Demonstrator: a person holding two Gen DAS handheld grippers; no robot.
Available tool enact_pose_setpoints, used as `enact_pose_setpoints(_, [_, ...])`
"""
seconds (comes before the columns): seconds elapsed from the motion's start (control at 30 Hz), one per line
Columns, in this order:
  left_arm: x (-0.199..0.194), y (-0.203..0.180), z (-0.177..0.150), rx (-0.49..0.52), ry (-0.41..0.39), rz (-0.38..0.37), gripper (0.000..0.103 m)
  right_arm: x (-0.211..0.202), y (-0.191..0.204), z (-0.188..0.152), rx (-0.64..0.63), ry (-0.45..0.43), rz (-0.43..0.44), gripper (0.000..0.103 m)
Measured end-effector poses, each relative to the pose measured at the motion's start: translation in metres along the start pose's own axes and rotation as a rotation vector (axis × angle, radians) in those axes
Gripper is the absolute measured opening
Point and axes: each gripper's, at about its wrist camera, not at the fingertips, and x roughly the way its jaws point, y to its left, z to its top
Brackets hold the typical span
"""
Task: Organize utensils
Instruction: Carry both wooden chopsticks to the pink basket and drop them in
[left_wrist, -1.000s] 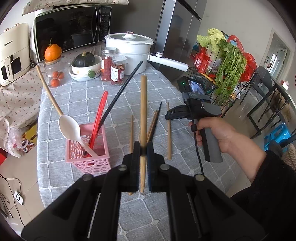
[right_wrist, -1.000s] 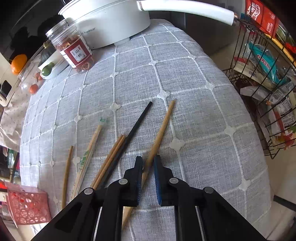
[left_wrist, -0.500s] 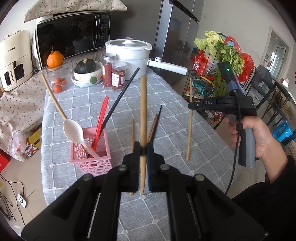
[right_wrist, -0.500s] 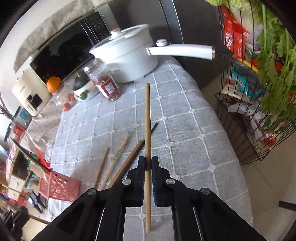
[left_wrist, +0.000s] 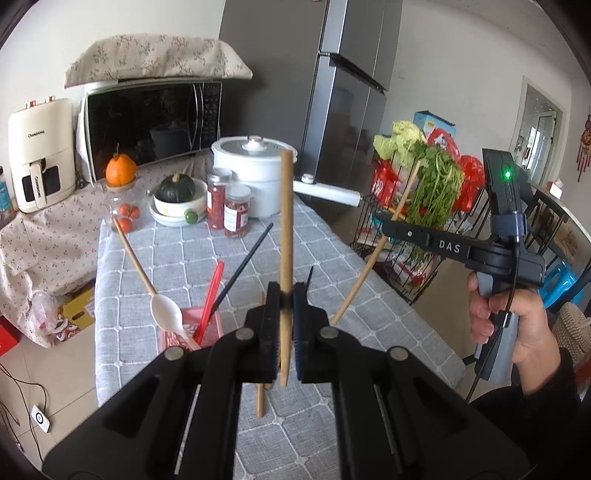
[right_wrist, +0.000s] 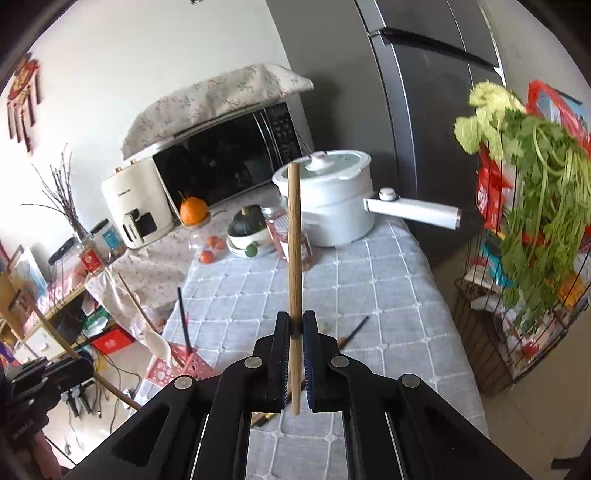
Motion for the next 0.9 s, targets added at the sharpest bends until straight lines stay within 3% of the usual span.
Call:
enact_pose_setpoints(0.2, [-0.030,0.013,0.015,0.010,-0.160,0.087,0.007,-0.025,0.028,0.008,-0.043,-0.074,0.072,0.007])
enact_pose_setpoints(0.33, [-0.026,0.023,0.018,0.025,-0.194,0.155,0.007,-0.026,0.045,0.008,-0.058,-0.090,0.114,0.007])
enact_pose_setpoints(0.53, [0.000,0.041,0.009,0.030,-0.158,0.225,0.007,-0.014,0.068,0.006,-0.076,-0.106,0.151,0.007])
enact_pose_setpoints(0.67, [0.018,0.051,0.001,0.039,-0.090,0.269,0.007,-0.003,0.084,0.005,-0.088,-0.107,0.175,0.007])
enact_pose_setpoints(0.9, [0.051,0.073,-0.012,-0.017,0.010,0.264,0.007,0.015,0.111,0.000,-0.114,-0.098,0.220,0.007])
